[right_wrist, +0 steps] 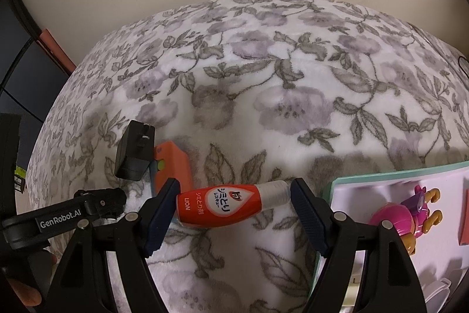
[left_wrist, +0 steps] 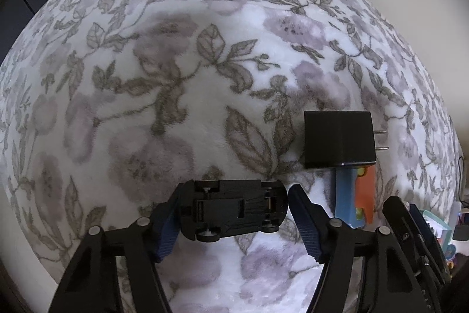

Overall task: Organize rigid objects
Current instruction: 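Carry glue tube in right gripper and black toy car in left over tray, then open left gripper releasing toy car into tray while right gripper releases glue tube, then lift both grippers out of tray and move back toward the pile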

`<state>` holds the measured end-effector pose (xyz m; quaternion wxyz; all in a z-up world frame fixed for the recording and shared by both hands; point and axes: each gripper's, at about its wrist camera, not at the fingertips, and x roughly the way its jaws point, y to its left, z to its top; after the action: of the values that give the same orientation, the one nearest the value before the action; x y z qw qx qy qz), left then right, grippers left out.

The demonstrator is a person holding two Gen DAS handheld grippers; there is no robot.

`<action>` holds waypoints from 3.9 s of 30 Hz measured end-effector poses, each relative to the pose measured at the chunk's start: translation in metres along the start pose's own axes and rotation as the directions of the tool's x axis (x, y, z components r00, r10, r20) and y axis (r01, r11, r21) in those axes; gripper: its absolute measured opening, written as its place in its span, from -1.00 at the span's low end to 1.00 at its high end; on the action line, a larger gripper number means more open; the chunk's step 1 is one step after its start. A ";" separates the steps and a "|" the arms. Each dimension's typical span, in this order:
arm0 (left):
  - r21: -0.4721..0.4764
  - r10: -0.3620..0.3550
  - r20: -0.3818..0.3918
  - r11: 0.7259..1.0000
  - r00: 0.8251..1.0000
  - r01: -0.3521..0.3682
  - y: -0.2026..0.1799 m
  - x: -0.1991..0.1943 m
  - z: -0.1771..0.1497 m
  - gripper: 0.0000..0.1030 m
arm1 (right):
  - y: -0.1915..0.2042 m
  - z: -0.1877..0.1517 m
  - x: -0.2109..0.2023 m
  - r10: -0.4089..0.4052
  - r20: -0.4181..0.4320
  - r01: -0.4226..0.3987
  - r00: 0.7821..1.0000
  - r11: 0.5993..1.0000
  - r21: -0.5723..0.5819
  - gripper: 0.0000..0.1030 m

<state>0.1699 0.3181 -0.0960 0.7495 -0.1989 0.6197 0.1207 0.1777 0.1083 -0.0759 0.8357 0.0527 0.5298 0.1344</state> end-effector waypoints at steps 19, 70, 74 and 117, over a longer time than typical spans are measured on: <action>-0.001 -0.078 0.057 0.997 0.995 0.078 -0.015 -0.034 0.003 0.39 | -0.010 0.007 -0.029 0.021 0.043 -0.023 0.999 0.999 0.037 0.52; 0.537 -0.162 -0.023 0.830 0.987 0.149 -0.248 -0.057 -0.158 0.39 | -0.216 -0.090 -0.148 -0.327 -0.014 0.305 0.945 0.864 0.400 0.53; 0.540 -0.148 -0.017 0.831 0.989 0.133 -0.248 -0.055 -0.158 0.40 | -0.216 -0.088 -0.145 -0.323 -0.014 0.303 0.946 0.869 0.391 0.53; 0.348 -0.046 0.184 0.937 0.982 -0.021 -0.188 -0.078 -0.106 1.00 | -0.200 -0.083 -0.136 -0.314 0.033 0.291 0.949 0.909 0.299 0.83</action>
<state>0.1410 0.1086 -0.0079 0.8291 -0.0550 0.5560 0.0226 0.0817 -0.1257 -0.0397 0.8501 0.0973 0.5117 -0.0781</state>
